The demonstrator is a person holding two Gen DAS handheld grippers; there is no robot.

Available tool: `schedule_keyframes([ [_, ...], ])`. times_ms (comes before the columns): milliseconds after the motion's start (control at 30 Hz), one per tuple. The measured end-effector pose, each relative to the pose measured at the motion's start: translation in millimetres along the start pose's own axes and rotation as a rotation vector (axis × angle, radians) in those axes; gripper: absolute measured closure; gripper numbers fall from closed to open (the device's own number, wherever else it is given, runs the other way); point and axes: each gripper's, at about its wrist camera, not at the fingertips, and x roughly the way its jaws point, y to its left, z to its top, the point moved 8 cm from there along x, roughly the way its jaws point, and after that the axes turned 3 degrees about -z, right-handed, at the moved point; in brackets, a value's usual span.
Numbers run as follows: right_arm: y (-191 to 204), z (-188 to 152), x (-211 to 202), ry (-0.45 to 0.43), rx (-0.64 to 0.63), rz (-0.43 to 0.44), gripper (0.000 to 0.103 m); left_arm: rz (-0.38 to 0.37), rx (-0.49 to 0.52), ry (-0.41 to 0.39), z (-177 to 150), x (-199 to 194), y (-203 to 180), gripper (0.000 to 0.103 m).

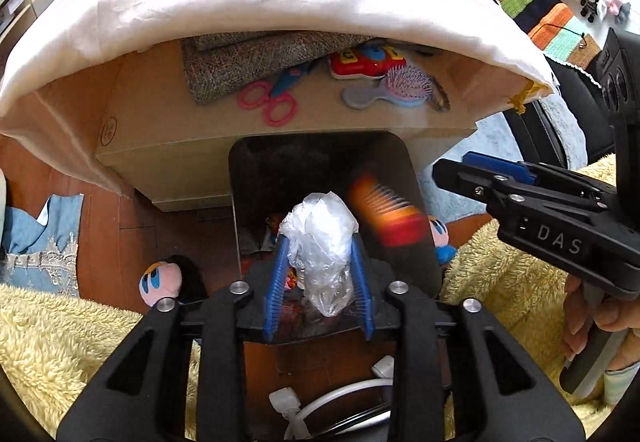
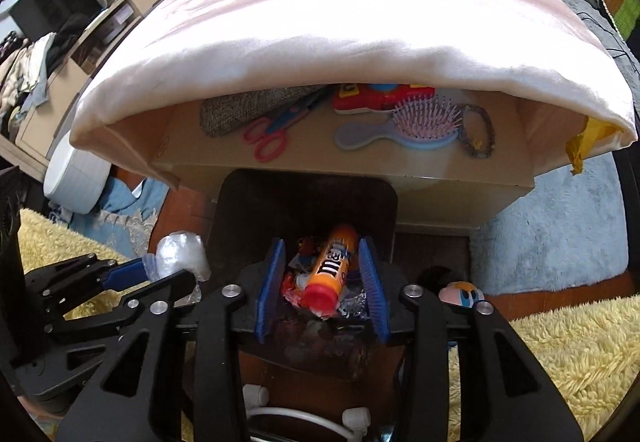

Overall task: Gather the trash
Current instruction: 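Lower both tools into the black bin and open them to drop the items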

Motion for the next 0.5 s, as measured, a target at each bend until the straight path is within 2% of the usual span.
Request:
schedule_keyframes([
  [33,-2.0,0.8,-1.9,-0.007,0.004,-0.008,0.059,0.005,-0.002,-0.004,0.6,-1.7,1.3,0.072],
  [100,-7.4,3.4,-8.3,-0.029,0.019,-0.021,0.050,0.020,-0.006,-0.021,3.0,-8.7,3.3,0.060],
  [167,-14.0,8.3,-18.6,-0.064,0.035,-0.039,0.039,0.049,-0.010,-0.053,6.9,-17.6,6.3,0.031],
  [233,-19.6,14.6,-31.4,-0.105,0.050,-0.052,0.029,0.058,-0.009,-0.095,11.3,-28.0,6.6,0.014],
  [267,-22.5,18.2,-38.5,-0.127,0.057,-0.059,0.026,0.060,-0.007,-0.108,13.6,-32.6,5.9,0.009],
  [367,-29.9,28.9,-60.6,-0.192,0.076,-0.073,0.019,0.077,0.012,-0.133,20.2,-45.2,0.5,0.008],
  [500,-36.6,44.3,-89.0,-0.262,0.091,-0.065,0.018,0.076,0.012,-0.170,30.3,-65.2,-3.2,0.008],
])
